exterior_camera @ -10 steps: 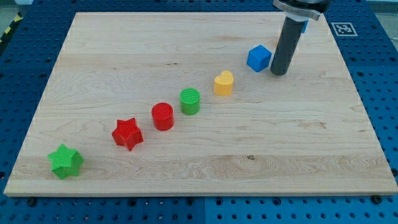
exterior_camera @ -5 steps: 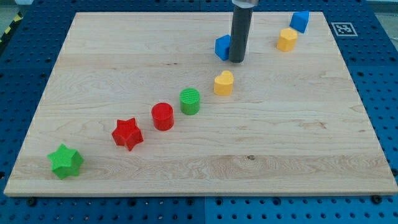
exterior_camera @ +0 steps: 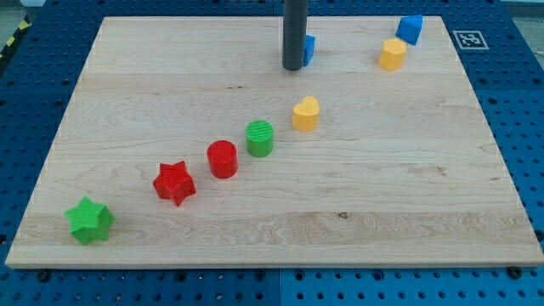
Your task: Slide the blue cube towards the top center of the board
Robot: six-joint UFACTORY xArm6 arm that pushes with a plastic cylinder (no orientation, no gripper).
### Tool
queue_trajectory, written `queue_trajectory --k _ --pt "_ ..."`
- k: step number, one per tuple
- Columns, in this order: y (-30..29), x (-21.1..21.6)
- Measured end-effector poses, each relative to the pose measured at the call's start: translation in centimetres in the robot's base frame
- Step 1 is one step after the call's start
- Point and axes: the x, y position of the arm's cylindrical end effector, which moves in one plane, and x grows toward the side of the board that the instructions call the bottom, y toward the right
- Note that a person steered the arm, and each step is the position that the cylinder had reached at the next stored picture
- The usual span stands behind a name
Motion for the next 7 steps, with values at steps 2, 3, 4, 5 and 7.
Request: queue_trajectory --k 2,3,4,5,7 --pt "1.2 0.0" --pt "1.4 0.0" --pt "1.5 -0.1" --pt "1.5 -0.9" --pt "1.7 -3.2"
